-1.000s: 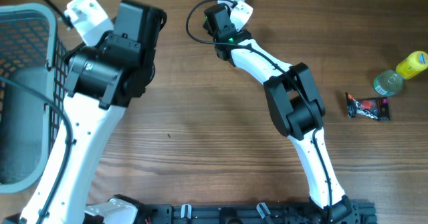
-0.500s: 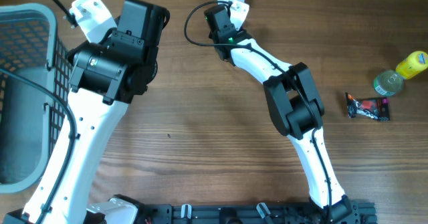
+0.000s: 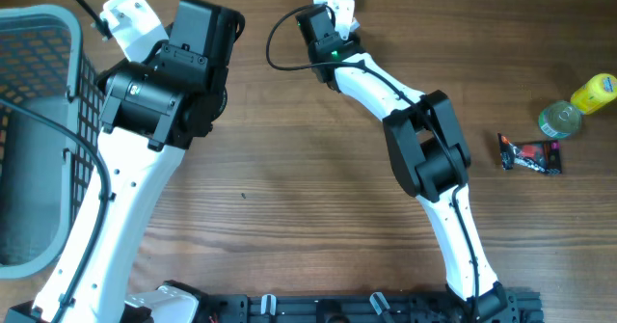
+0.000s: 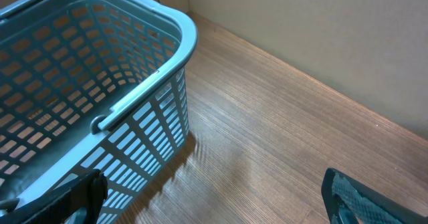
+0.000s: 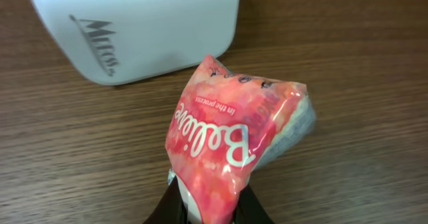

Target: Scan the item barcode

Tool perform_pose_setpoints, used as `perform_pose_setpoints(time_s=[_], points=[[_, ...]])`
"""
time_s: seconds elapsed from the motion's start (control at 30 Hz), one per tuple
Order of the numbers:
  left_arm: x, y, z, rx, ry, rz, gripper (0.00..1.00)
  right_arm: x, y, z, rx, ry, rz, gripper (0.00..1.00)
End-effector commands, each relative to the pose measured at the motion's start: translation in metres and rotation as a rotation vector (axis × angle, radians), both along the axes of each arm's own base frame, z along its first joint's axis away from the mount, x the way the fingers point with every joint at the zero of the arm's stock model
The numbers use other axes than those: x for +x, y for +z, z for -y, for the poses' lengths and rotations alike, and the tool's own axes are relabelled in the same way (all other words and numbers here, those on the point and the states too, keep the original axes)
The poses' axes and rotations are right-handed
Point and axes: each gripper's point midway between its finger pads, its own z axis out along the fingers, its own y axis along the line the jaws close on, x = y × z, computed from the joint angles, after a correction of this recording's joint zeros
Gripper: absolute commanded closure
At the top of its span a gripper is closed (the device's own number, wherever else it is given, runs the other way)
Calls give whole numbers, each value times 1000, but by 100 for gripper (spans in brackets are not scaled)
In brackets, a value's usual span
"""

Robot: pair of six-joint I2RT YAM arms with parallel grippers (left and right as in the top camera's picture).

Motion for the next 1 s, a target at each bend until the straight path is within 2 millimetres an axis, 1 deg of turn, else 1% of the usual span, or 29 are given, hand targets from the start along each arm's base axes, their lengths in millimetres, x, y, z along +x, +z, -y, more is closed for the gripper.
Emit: perform_pose_setpoints(time_s=[0.0,0.1,0.13,0.23,0.33,0.4,0.43,0.47,0.57,0.73,0.8,0.9,0.97], points=[[1,-1,0,-24,12,14,0,4,34,19,-153,32,35,95],[1,-1,0,-37,23,27,0,9,52,20,-223,78,62,95],[1,-1,0,-38,22,30,0,14,62,17,-268,123,80,95],[1,-1,0,-38,23,31,0,26,79,11,-347,195,136,95],[1,-1,0,-52,34,44,0,34,92,4,-354,221,195,95],[2,-2,2,-62,30,43,0,42,96,-21,-330,382,233,95],[2,-2,2,-63,29,41,0,44,98,-27,-321,430,247,95],[2,-3,2,-66,27,40,0,49,103,-27,-314,443,271,95],[2,-3,3,-67,25,39,0,60,115,-15,-331,437,321,95],[2,-3,3,-69,26,42,0,70,119,-5,-305,439,363,95],[2,-3,3,-69,26,43,0,72,111,-7,-314,450,362,95],[2,-3,3,-69,26,44,0,70,94,-12,-328,473,331,95],[3,-2,3,-71,25,47,0,70,90,-11,-339,480,323,95]])
